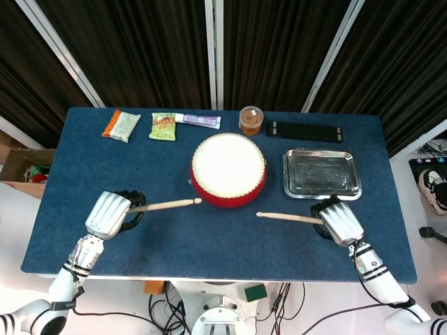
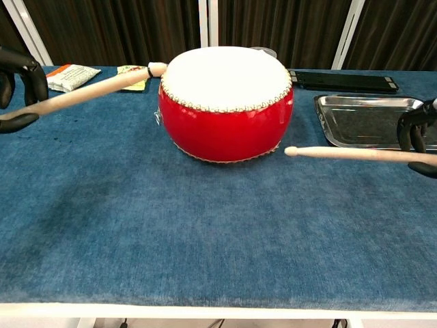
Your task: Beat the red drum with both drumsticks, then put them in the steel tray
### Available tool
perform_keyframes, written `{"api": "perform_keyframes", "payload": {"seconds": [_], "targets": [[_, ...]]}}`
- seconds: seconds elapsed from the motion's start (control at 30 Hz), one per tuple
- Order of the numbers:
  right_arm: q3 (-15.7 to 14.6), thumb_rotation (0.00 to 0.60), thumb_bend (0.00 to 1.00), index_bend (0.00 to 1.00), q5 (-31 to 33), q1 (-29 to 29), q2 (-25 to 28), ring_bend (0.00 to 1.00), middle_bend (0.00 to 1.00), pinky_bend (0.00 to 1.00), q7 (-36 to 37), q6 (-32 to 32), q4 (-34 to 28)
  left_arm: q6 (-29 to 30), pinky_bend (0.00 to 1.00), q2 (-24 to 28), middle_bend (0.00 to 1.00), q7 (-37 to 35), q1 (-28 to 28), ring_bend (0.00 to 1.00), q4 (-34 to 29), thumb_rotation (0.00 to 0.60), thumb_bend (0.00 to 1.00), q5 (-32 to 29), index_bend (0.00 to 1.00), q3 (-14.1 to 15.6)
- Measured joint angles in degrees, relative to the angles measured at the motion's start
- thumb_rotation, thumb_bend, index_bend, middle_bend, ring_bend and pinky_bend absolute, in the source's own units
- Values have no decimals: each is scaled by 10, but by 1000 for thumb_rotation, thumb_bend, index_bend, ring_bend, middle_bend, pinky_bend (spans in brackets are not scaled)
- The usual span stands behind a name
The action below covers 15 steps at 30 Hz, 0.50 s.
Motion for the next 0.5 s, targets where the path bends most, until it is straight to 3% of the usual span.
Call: {"api": "perform_keyframes", "payload": {"seconds": [0.2,0.37,0.5], "targets": [[8,600,832,685,-61,12,18,407,641,420,86,81,34,-10,764,17,655,-1,-9,615,-16,600,565,-16,650,-19],[43,600,834,686,-44,34,55,408,642,430,108,74,23,-40,766,28,656,11,-31,615,-22,600,566,-28,650,-33],[76,600,838,688,-14,66,94,409,643,430,115,32,10,-76,766,40,657,56,-62,615,-26,600,566,-41,649,-52]]}}
